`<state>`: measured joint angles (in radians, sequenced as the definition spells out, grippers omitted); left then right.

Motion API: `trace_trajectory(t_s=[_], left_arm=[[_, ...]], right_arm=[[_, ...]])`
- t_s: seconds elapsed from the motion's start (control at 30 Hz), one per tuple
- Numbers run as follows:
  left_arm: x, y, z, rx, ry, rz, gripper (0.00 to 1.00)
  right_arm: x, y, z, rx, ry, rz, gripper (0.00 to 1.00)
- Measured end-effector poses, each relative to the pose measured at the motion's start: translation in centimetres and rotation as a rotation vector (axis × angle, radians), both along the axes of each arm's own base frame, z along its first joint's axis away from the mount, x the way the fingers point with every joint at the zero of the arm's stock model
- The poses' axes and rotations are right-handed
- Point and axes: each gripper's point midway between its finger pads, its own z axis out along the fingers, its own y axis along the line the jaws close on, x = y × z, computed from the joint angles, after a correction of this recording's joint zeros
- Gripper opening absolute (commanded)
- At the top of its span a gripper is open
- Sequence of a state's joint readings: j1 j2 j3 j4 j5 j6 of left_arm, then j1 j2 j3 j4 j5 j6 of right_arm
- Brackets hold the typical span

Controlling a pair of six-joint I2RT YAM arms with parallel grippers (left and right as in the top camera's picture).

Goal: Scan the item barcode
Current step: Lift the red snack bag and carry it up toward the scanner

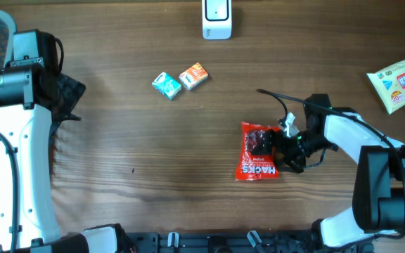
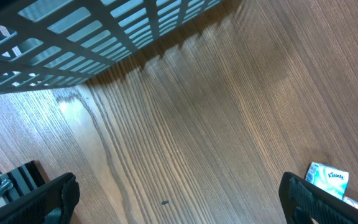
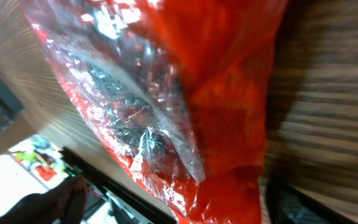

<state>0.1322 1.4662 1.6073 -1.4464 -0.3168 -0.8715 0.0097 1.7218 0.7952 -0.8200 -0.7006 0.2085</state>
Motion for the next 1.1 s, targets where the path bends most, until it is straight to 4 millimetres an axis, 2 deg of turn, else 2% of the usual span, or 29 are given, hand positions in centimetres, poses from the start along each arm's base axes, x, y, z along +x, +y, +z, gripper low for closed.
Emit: trace_trajectory(t_s=[0.07, 0.1, 0.17, 0.23, 0.3, 0.33, 0.53, 0.8, 0.97, 1.1], left_arm=[[0.0, 0.0, 0.0, 0.0, 0.0, 0.0, 1.0], [0.0, 0.0, 0.0, 0.0, 0.001, 0.0, 1.0], [0.0, 0.0, 0.0, 0.0, 0.0, 0.0, 1.0], [0.0, 0.0, 0.0, 0.0, 0.001, 0.0, 1.0], [0.0, 0.0, 0.0, 0.0, 0.0, 0.0, 1.0], [0.0, 0.0, 0.0, 0.0, 0.0, 0.0, 1.0], [0.0, 0.0, 0.0, 0.0, 0.0, 0.0, 1.0], [0.0, 0.0, 0.0, 0.0, 0.001, 0.0, 1.0], [0.0, 0.0, 0.0, 0.0, 0.0, 0.0, 1.0], [0.0, 0.0, 0.0, 0.0, 0.0, 0.0, 1.0]], right_arm=[[0.1, 0.1, -0.1, 0.008, 0.005, -0.035, 0.8], [0.1, 0.2, -0.1, 0.015, 0.01, -0.051, 0.71], [0.3, 0.5, -0.5, 0.036, 0.018, -0.089, 0.35], [0.3, 0.7, -1.0, 0.035, 0.02, -0.093, 0.25], [0.2, 0.7, -1.5, 0.03, 0.026, -0.097, 0.08], [0.2, 0.7, -1.6, 0.027, 0.026, -0.101, 0.04], [0.8, 0.4, -1.6, -0.016, 0.023, -0.083, 0.04], [3.4, -1.7, -0.2, -0.175, 0.004, -0.048, 0.04], [6.7, -2.3, 2.4, -0.213, -0.082, -0.022, 0.04], [11.8, -2.1, 5.8, -0.199, -0.248, -0.039, 0.04]])
